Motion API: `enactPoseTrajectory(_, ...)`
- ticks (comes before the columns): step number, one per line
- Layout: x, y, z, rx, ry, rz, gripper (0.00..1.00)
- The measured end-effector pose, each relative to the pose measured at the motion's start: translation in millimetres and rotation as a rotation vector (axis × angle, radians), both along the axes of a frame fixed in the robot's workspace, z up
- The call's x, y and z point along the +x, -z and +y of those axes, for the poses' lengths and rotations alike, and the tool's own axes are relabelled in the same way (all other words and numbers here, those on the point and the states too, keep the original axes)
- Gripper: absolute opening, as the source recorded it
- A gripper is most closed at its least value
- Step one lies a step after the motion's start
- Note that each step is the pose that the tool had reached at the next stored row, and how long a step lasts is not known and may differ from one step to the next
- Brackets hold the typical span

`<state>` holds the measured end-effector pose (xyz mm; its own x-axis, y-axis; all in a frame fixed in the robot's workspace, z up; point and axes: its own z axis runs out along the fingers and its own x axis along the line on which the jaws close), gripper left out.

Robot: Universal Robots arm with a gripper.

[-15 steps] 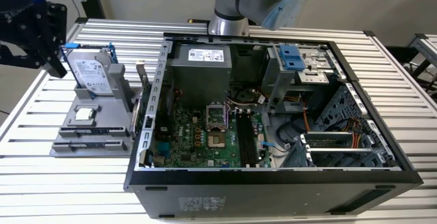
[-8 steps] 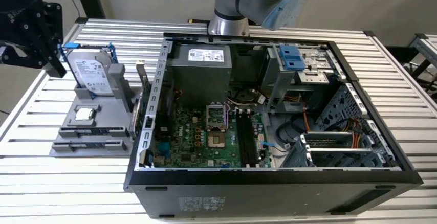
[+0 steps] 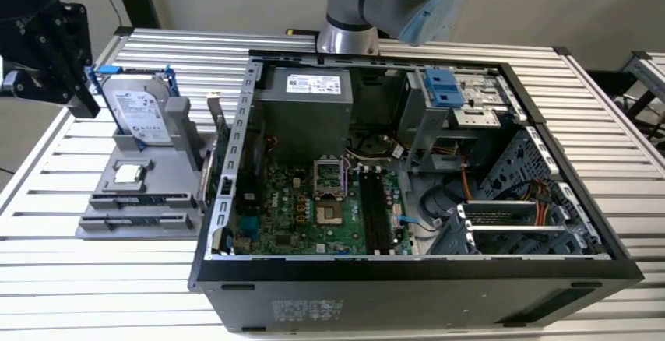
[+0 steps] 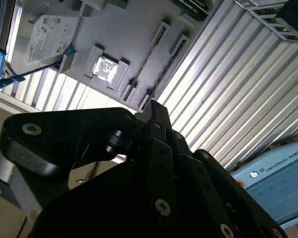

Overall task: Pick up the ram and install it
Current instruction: 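Pick up the ram and move it above insertion slot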

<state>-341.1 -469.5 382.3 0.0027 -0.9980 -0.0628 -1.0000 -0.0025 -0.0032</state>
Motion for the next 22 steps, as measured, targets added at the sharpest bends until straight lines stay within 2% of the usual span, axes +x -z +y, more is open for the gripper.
enactPoseTrajectory(3, 0.0, 0.5, 0.0, 0.0, -0.057, 0.0, 0.0)
enactPoseTrajectory(8, -0.5, 1.6, 0.0, 0.0, -0.125, 0.0, 0.0)
enactPoseTrajectory(11, -0.7, 1.9, 0.0, 0.0, -0.138, 0.0, 0.0)
enactPoseTrajectory(17, -0.7, 1.9, 0.0, 0.0001, -0.138, 0.0, 0.0)
enactPoseTrajectory(18, -0.7, 1.9, 0.0, 0.0002, -0.138, 0.0, 1.0)
enactPoseTrajectory(22, -0.7, 1.9, 0.0, 0.0004, -0.138, 0.0, 1.0)
